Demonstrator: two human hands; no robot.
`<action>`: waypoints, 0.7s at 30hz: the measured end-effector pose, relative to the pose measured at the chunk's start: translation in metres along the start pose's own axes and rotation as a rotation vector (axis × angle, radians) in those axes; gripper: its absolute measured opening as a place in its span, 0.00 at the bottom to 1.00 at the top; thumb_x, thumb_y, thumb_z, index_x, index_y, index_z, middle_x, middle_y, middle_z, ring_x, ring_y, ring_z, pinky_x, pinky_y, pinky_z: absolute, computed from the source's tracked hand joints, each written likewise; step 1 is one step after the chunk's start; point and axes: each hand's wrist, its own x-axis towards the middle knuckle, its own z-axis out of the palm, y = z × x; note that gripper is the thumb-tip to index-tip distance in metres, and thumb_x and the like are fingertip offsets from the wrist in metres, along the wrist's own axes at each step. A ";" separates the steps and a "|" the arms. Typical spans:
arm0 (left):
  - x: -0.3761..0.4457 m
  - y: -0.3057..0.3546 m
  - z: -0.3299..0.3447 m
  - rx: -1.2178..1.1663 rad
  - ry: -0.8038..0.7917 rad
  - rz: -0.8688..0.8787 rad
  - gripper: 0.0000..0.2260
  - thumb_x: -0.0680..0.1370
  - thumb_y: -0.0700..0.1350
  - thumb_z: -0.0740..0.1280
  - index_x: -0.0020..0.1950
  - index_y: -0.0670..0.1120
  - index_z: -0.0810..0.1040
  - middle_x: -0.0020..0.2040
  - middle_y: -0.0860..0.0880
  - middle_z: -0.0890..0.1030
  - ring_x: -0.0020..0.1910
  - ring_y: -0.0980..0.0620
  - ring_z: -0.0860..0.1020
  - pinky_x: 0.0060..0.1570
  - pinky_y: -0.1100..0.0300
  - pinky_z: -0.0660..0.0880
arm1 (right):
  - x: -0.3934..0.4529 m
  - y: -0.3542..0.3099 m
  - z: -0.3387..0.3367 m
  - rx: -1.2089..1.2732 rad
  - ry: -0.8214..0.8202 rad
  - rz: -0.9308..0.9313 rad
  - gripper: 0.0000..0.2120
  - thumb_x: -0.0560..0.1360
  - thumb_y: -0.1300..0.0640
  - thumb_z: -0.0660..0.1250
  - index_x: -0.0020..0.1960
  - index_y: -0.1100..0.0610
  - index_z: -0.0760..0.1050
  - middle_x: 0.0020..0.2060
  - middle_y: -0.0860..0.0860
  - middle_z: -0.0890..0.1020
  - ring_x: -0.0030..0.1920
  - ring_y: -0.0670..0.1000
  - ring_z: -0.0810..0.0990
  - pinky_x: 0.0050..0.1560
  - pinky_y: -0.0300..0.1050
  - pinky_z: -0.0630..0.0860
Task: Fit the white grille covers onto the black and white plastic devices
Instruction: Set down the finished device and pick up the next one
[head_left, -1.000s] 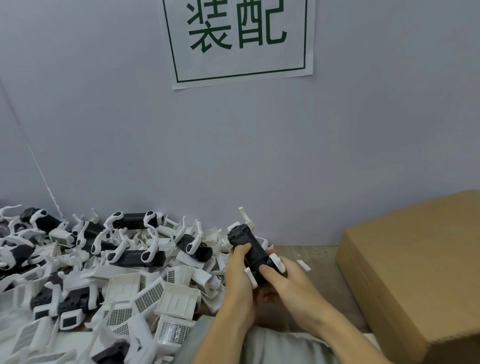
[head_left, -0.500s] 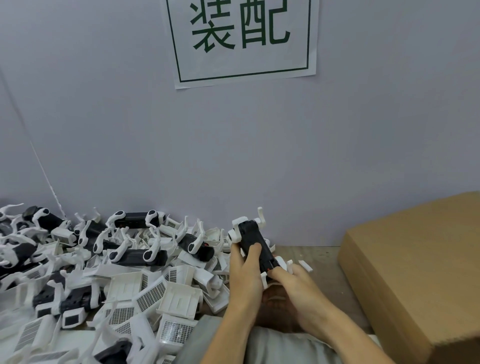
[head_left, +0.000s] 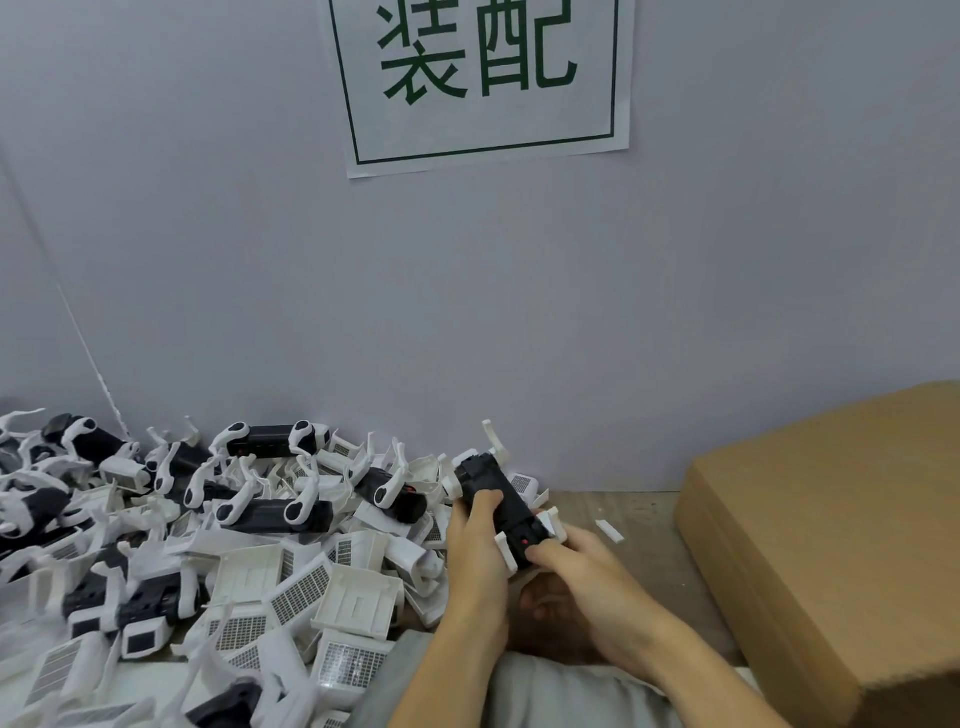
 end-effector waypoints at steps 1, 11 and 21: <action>0.000 -0.001 0.000 0.005 0.001 0.006 0.06 0.78 0.42 0.64 0.53 0.44 0.78 0.44 0.41 0.83 0.42 0.42 0.81 0.44 0.49 0.77 | 0.000 0.000 0.000 -0.005 0.004 0.011 0.05 0.79 0.62 0.63 0.48 0.58 0.77 0.33 0.54 0.83 0.31 0.51 0.79 0.31 0.43 0.73; -0.005 0.002 0.003 0.025 -0.091 0.082 0.06 0.80 0.41 0.65 0.51 0.50 0.80 0.46 0.44 0.86 0.46 0.45 0.85 0.46 0.48 0.80 | -0.004 -0.007 -0.004 0.056 -0.022 0.027 0.11 0.78 0.57 0.64 0.40 0.54 0.82 0.35 0.55 0.83 0.32 0.52 0.80 0.32 0.43 0.72; 0.016 0.083 -0.022 -0.301 0.254 0.180 0.08 0.80 0.50 0.69 0.55 0.48 0.75 0.45 0.47 0.78 0.41 0.48 0.78 0.41 0.52 0.76 | -0.001 0.001 0.015 -0.732 -0.028 -0.270 0.12 0.78 0.57 0.62 0.53 0.42 0.79 0.55 0.45 0.79 0.53 0.39 0.76 0.57 0.34 0.71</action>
